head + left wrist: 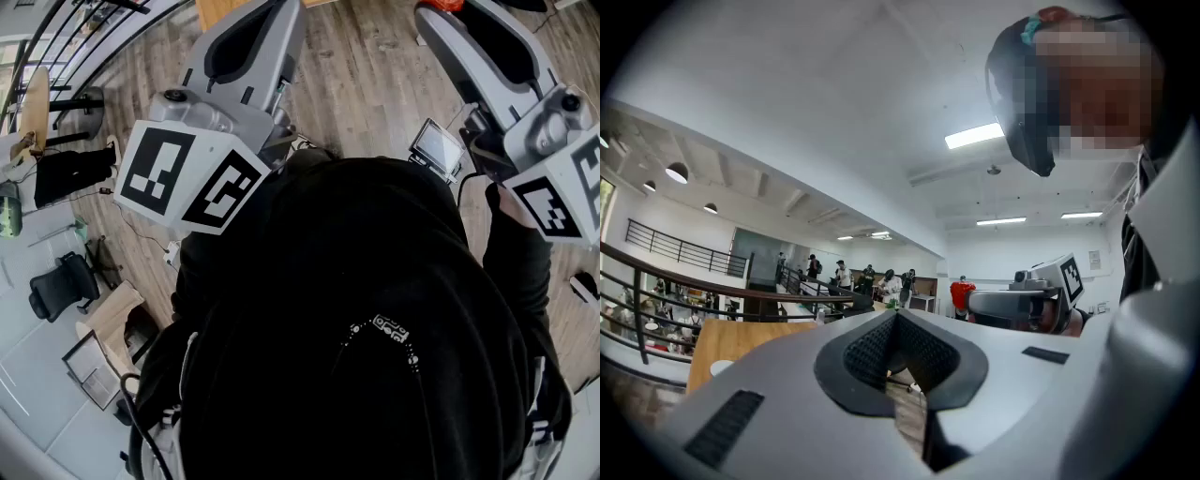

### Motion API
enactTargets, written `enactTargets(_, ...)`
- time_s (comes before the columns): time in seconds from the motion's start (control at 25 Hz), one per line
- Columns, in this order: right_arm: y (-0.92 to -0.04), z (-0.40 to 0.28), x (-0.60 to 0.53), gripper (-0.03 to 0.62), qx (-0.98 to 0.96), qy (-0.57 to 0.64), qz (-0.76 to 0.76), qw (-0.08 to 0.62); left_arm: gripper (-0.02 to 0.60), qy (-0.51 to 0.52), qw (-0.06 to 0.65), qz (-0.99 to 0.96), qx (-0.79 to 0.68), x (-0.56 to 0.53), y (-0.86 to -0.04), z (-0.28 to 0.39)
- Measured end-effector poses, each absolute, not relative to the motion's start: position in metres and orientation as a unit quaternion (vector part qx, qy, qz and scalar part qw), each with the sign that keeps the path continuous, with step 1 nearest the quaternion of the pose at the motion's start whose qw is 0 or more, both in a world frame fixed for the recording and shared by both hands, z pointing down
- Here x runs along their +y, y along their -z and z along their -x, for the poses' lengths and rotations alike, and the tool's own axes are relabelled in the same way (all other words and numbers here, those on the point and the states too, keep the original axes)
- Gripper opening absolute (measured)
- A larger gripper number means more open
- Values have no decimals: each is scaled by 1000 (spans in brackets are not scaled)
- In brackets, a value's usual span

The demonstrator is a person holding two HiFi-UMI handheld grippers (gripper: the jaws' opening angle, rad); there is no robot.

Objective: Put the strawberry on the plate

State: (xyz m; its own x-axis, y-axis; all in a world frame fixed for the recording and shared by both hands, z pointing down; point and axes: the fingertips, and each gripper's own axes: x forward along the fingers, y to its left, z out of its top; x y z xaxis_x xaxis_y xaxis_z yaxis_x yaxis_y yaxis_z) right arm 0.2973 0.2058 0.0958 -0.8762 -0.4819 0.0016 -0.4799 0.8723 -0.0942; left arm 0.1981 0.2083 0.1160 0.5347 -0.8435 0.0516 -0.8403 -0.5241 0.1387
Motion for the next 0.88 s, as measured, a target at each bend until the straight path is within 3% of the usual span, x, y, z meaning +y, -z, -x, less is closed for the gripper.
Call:
enactTargets(0.36, -126, -307, 196, 137, 964, 85, 251, -8, 3, -6, 103, -877, -469, 206, -141, -213)
enactTargets(0.56, -143, -304, 202, 137, 965, 110, 239, -27, 3, -9, 161, -862, -480, 208, -169, -211)
enactTargets(0.88, -130, -318, 220, 137, 965, 108, 240, -2, 3, -24, 112, -883, -456, 227, -155, -233)
